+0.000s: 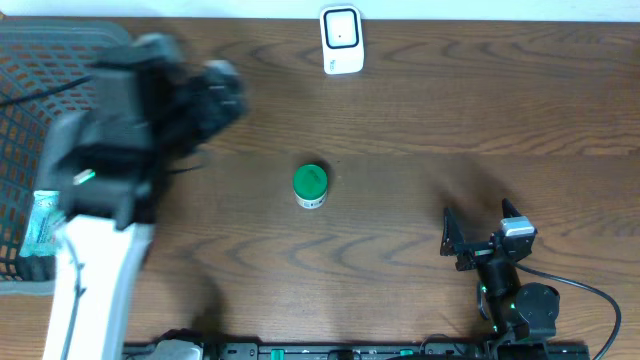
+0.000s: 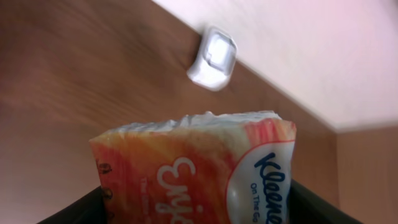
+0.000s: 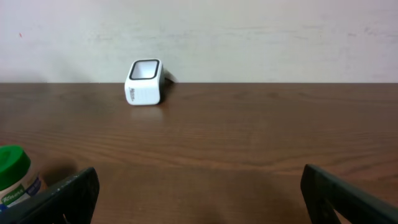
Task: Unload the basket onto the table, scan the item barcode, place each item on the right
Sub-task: 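Carry the orange pack out and place it right of the bottle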
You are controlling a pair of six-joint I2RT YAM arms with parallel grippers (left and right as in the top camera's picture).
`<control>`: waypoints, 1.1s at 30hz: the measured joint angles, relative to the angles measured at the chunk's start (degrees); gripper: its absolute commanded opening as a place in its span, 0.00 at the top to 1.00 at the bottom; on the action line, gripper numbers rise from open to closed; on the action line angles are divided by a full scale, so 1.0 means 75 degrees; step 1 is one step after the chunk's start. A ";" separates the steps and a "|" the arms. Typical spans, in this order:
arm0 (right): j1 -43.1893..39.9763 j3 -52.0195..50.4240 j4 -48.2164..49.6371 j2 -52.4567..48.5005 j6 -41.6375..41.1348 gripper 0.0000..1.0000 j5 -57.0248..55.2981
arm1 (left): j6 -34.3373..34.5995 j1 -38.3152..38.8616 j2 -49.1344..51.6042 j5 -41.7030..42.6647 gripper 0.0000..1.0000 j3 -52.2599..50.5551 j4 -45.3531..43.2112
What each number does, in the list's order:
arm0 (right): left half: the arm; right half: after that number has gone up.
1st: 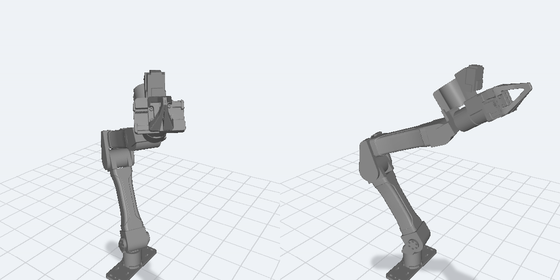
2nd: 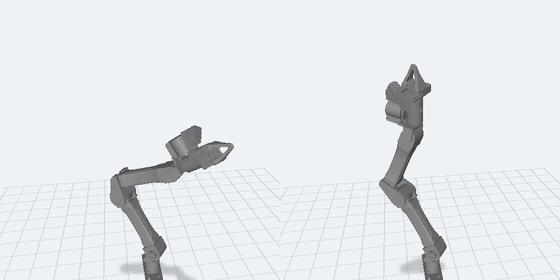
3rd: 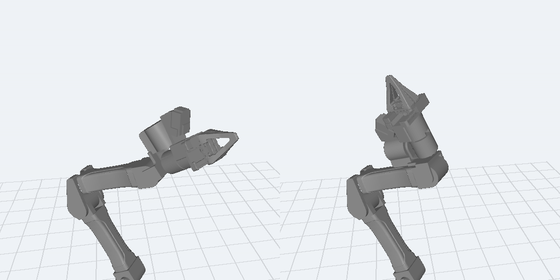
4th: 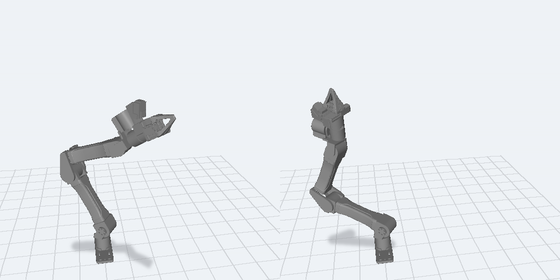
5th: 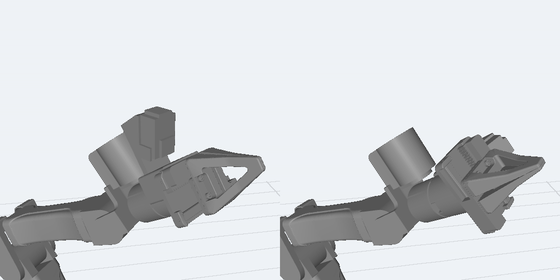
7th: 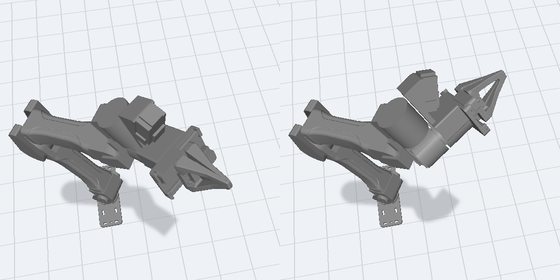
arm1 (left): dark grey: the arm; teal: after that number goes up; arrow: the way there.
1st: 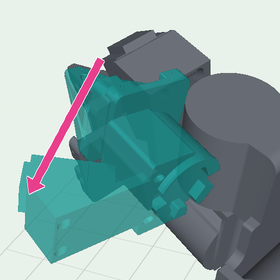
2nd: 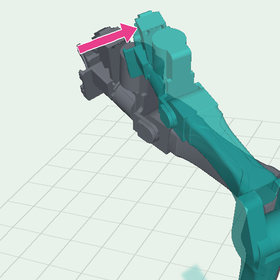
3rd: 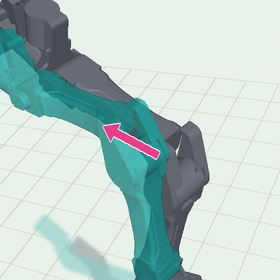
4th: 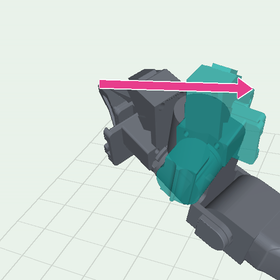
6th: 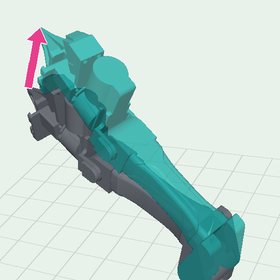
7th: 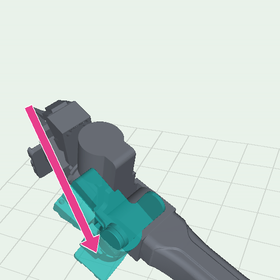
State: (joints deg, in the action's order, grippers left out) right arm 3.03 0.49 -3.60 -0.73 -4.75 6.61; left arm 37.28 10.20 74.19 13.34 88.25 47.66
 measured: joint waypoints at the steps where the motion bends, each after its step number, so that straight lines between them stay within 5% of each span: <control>1: 0.0000 0.0000 -0.0003 0.0000 0.0000 0.01 -0.0003 | 0.0000 0.0458 0.0265 -0.0055 0.28 0.0000 -0.0149; 11: 0.0000 0.0000 0.0000 0.0003 0.0000 0.01 -0.0003 | -0.0047 0.3089 0.3147 -0.0423 0.27 0.0000 -0.1110; 28: 0.0000 0.0000 0.0000 0.0003 0.0000 0.01 -0.0003 | -0.0434 0.4147 0.6097 -0.0723 0.28 0.0000 -0.1215; 33: 0.0000 0.0000 0.0000 0.0003 0.0000 0.01 -0.0003 | -0.0478 0.4348 0.6102 -0.1122 0.15 0.0000 -0.1215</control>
State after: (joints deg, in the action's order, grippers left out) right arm 3.03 0.49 -3.60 -0.71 -4.75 6.59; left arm 33.69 42.81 119.96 4.93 88.25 38.54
